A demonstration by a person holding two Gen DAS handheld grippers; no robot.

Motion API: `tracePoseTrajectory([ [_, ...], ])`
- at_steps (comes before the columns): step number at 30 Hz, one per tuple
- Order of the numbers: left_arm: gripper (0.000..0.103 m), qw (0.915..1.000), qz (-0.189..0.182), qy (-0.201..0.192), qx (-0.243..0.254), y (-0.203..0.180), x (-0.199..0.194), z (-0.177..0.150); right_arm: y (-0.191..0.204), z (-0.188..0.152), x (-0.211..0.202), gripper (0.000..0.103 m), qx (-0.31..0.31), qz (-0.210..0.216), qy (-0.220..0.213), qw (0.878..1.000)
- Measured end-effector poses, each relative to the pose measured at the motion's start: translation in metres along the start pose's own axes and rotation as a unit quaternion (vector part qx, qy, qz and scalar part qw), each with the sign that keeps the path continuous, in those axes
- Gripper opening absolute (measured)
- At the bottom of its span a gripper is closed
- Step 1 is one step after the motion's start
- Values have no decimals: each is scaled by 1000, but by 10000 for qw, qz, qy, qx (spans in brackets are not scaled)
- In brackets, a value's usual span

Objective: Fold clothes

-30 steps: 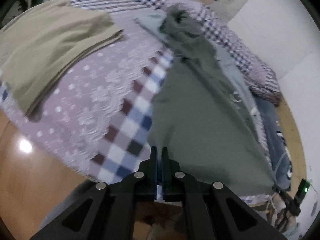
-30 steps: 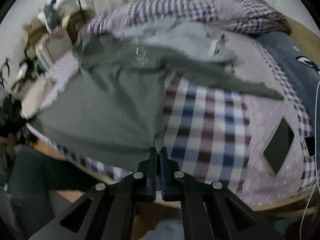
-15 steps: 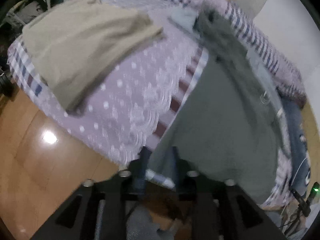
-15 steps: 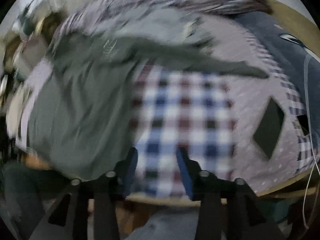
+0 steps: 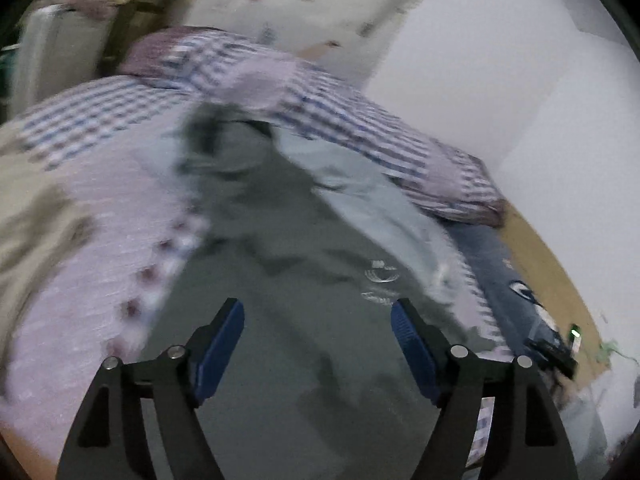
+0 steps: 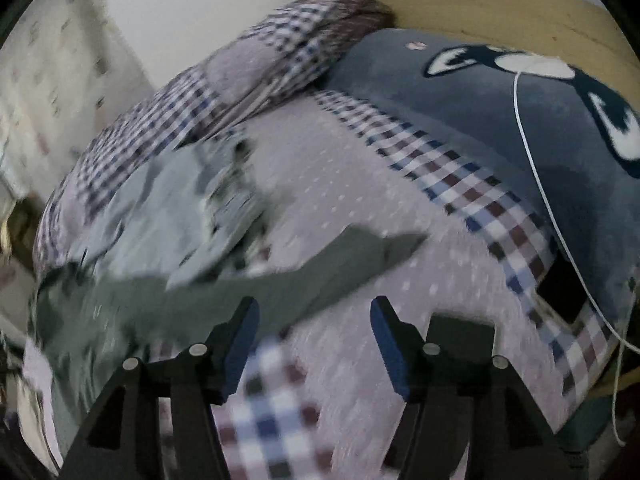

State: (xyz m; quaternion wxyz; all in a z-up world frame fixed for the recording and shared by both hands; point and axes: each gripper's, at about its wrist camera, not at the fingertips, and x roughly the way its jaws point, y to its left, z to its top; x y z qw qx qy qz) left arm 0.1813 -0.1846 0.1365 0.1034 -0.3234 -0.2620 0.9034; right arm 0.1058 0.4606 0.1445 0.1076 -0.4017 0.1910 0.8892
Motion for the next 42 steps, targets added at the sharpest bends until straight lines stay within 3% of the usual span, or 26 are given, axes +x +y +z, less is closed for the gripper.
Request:
tracePoseTrajectory([
  [6,80,9969,-711,162,306,-55,98,2,2,56,94,62,55,-200,508,9985],
  [10,80,9943,-1010,256,230,-71,146,-9,7,65,166,62,-53,-513,1046,9932],
  [13,80,9931,-1079,435,150,-68,165,-21,9,60,199,58,-131,-812,1310,9880],
  [15,80,9926,-1077,547,104,-65,176,-29,11,54,210,47,-227,-1028,1336,9854],
  [17,80,9930,-1001,614,102,-62,184,-34,13,50,207,2,-337,-1173,1212,9851],
  [19,80,9933,-944,658,58,-58,190,-38,11,47,190,2,-317,-1076,981,9888],
  [22,80,9932,-973,635,-110,-54,192,-38,-1,34,127,2,-197,-743,442,9961],
  [26,80,9932,-1026,527,-165,-55,188,-35,-34,1,43,2,13,-522,91,9986],
  [30,80,9932,-1036,501,-182,-58,187,-35,-72,-45,-5,2,209,-728,329,9966],
  [33,80,9928,-1069,494,-228,-60,187,-34,-96,-77,-13,5,72,-1184,885,9890],
  [36,80,9927,-1081,517,-168,-67,189,-33,-111,-81,-21,8,56,-1272,939,9874],
  [37,80,9926,-1086,529,-137,-69,189,-33,-115,-76,-25,14,97,-1191,816,9895],
  [38,80,9925,-1092,549,-101,-72,190,-33,-116,-70,-20,30,88,-1139,777,9904],
  [39,80,9924,-1093,567,-68,-74,191,-33,-115,-63,-11,40,48,-1107,790,9907],
  [40,80,9923,-1095,580,-36,-77,193,-32,-115,-57,-2,46,8,-1074,803,9910],
  [42,80,9922,-1096,598,10,-82,196,-29,-114,-44,17,51,-71,-1009,828,9914],
])
